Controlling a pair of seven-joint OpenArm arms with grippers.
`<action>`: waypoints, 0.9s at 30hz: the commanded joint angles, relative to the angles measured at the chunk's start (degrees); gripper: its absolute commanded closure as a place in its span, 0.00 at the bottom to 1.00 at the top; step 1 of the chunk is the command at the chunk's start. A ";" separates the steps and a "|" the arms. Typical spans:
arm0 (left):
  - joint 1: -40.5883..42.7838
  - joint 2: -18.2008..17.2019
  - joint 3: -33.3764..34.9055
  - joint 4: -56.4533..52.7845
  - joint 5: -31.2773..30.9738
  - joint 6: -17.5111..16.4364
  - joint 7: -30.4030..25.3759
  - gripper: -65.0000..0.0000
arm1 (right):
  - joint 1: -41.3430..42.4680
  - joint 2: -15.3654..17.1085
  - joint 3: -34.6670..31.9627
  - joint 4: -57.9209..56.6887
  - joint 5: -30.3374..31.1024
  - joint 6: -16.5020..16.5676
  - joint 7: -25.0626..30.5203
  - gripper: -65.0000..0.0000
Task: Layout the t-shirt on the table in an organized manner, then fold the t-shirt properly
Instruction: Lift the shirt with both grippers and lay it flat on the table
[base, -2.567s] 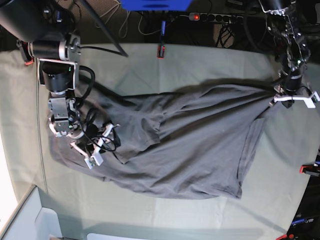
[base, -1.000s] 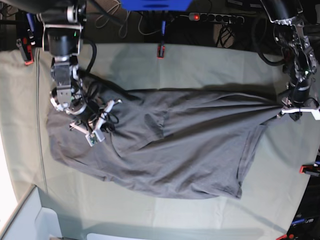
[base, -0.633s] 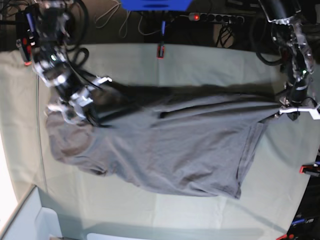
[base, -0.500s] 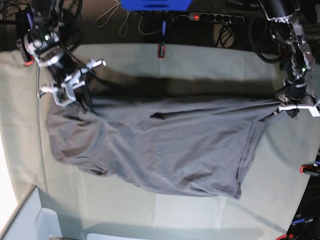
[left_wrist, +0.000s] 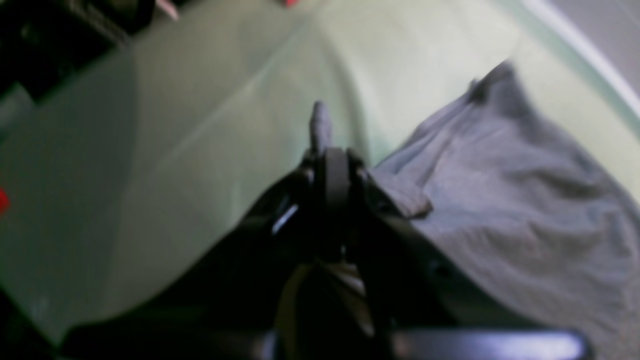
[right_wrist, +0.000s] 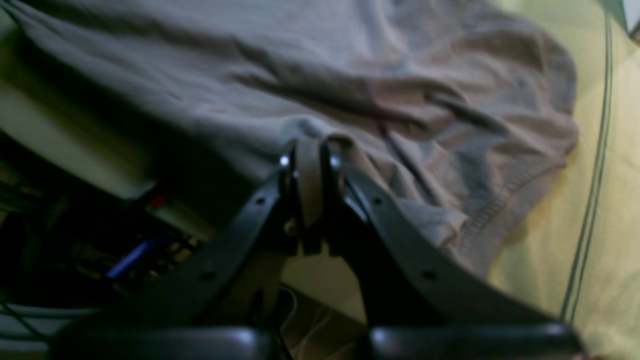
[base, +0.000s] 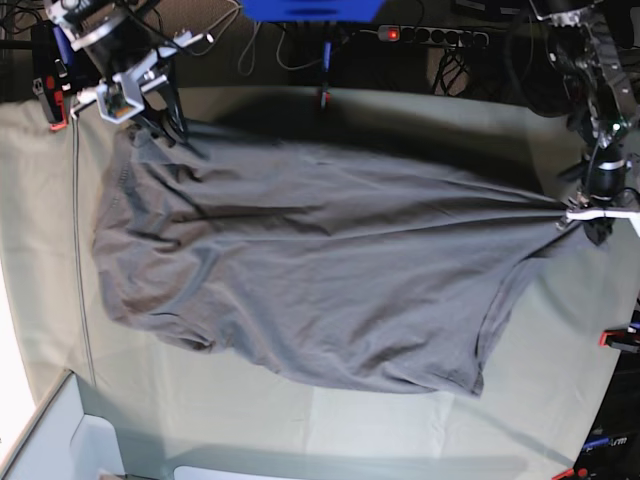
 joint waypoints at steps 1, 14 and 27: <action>-0.23 -0.72 -0.37 2.41 -0.14 -0.16 -1.57 1.00 | -0.10 0.32 0.26 0.97 0.90 0.03 2.95 1.00; -13.15 -2.65 5.69 4.17 0.38 0.01 -1.04 1.00 | 26.01 -2.50 7.21 -0.70 0.55 0.03 -3.12 1.00; -43.74 -7.84 23.01 -4.62 0.56 0.19 -0.96 1.00 | 67.77 7.08 6.68 -10.19 0.55 0.03 -22.81 1.00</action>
